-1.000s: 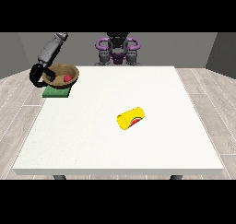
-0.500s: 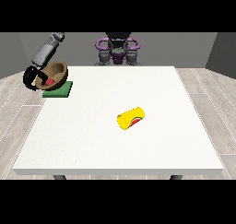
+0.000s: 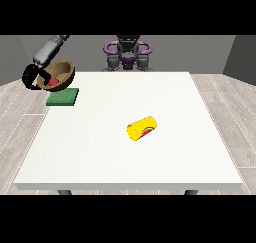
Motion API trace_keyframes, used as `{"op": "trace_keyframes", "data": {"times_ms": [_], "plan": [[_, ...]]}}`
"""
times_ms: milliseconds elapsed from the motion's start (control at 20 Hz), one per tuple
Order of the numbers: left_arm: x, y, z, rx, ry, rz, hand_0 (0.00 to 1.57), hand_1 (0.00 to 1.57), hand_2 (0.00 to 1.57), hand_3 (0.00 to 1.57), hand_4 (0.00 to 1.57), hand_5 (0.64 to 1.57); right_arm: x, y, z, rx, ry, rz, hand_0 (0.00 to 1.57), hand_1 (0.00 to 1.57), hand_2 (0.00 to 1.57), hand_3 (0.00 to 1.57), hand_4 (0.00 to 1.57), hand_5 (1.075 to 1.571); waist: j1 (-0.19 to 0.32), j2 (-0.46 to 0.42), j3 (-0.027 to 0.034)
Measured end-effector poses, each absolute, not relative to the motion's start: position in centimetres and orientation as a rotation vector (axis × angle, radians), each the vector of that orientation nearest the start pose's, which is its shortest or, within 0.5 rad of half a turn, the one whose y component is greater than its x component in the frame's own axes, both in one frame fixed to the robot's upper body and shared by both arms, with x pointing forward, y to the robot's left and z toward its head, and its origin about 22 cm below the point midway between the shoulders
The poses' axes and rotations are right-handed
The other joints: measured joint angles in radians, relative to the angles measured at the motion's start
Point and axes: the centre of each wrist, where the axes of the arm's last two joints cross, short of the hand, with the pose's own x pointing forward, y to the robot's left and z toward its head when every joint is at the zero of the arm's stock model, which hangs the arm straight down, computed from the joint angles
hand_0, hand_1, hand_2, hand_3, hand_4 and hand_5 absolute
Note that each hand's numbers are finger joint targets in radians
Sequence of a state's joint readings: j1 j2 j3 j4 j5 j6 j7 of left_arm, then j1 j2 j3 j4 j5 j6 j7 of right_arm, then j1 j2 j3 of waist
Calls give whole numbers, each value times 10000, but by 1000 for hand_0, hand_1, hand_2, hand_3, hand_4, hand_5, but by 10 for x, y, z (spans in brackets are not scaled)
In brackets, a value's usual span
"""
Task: Pick the cup and pour the ball into the bowl, then pick the bowl and place it on the pad
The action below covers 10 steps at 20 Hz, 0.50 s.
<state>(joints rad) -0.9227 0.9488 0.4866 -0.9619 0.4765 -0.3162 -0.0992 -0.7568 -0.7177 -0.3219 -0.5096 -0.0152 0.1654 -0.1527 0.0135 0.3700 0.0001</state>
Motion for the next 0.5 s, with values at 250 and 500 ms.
{"op": "trace_keyframes", "data": {"times_ms": [250,500], "plan": [[324,472,347,2107,-23464,265,0,0,0,0,0,1525,372,-454,106,-4339,-15025,309,1571,1571,1571,1130,1117,1568,-85,102,4],[314,481,353,2186,-23676,208,0,0,0,0,0,1521,360,-462,83,-3810,-14498,-700,1571,1571,1571,1571,504,1561,7,199,11]]}}
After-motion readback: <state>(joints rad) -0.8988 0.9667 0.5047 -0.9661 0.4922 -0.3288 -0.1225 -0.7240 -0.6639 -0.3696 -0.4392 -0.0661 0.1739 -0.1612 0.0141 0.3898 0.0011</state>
